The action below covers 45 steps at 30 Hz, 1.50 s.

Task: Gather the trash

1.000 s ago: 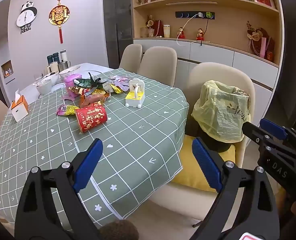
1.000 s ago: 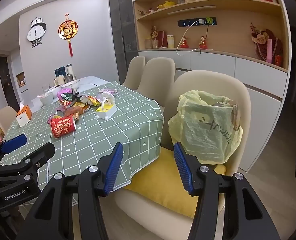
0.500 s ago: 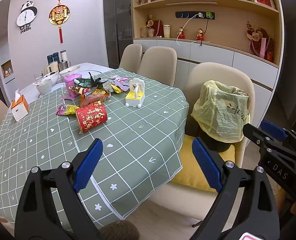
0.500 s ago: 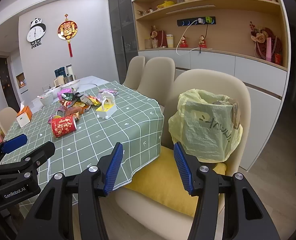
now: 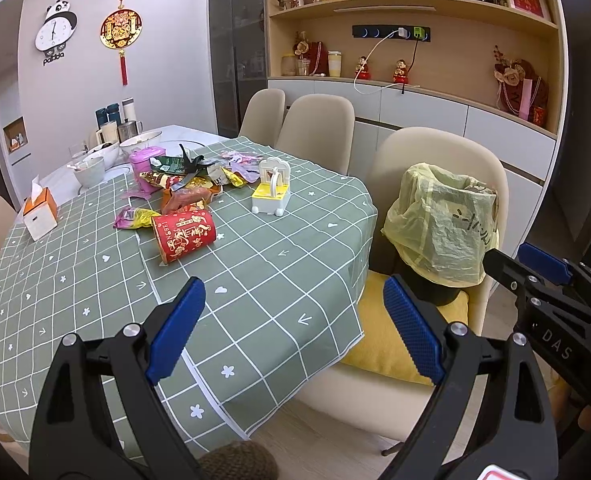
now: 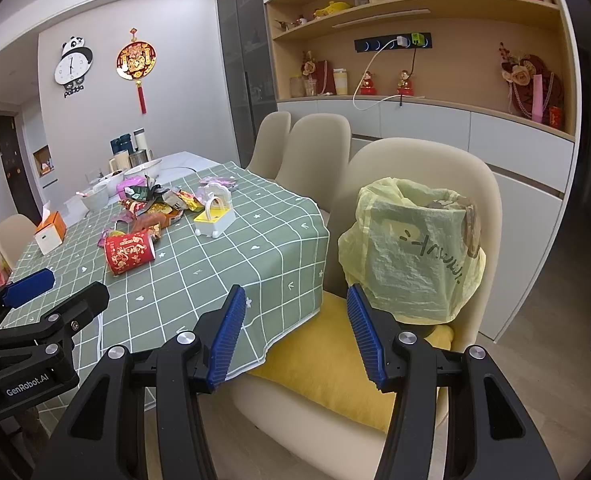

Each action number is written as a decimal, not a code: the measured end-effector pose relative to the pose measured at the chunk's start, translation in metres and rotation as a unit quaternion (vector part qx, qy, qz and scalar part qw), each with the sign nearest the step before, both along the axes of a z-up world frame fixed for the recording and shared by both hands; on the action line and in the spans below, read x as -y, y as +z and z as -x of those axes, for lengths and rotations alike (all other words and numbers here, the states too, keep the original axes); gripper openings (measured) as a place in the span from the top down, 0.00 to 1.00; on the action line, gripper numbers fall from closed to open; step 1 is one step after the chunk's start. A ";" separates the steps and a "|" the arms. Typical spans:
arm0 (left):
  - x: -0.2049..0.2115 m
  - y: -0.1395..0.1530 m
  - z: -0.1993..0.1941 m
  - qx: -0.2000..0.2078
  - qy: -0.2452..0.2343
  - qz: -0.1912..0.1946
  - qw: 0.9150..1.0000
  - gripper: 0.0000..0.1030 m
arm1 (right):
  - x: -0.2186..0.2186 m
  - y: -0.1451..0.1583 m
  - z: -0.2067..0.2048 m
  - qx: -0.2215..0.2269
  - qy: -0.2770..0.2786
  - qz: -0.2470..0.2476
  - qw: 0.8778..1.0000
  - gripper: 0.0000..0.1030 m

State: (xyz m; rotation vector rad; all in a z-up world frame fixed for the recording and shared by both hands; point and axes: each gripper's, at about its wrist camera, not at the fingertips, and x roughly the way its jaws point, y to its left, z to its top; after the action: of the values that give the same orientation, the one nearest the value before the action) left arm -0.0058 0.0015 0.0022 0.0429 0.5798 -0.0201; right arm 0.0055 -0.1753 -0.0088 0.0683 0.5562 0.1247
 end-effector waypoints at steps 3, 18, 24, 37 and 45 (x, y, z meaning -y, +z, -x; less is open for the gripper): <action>0.000 0.000 0.000 0.000 0.001 0.001 1.000 0.16 | 0.000 0.000 0.000 0.000 0.000 -0.002 1.000 0.51; -0.001 -0.002 -0.001 -0.002 0.005 0.002 1.000 0.16 | 0.006 0.000 -0.001 -0.004 -0.003 -0.008 1.000 0.51; -0.001 -0.003 -0.002 -0.002 0.005 0.003 1.000 0.16 | 0.008 -0.002 -0.003 -0.005 -0.004 -0.008 1.000 0.51; 0.002 -0.004 -0.005 -0.002 0.005 0.001 1.000 0.16 | 0.010 -0.003 -0.005 -0.005 -0.004 -0.010 1.000 0.51; 0.000 -0.004 -0.015 -0.004 0.010 0.007 1.000 0.16 | 0.010 -0.005 -0.013 -0.008 -0.002 -0.008 1.000 0.51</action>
State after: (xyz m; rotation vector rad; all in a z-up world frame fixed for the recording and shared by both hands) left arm 0.0095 0.0013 -0.0022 0.0243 0.5876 -0.0050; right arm 0.0186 -0.1855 -0.0140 0.0860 0.5713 0.1248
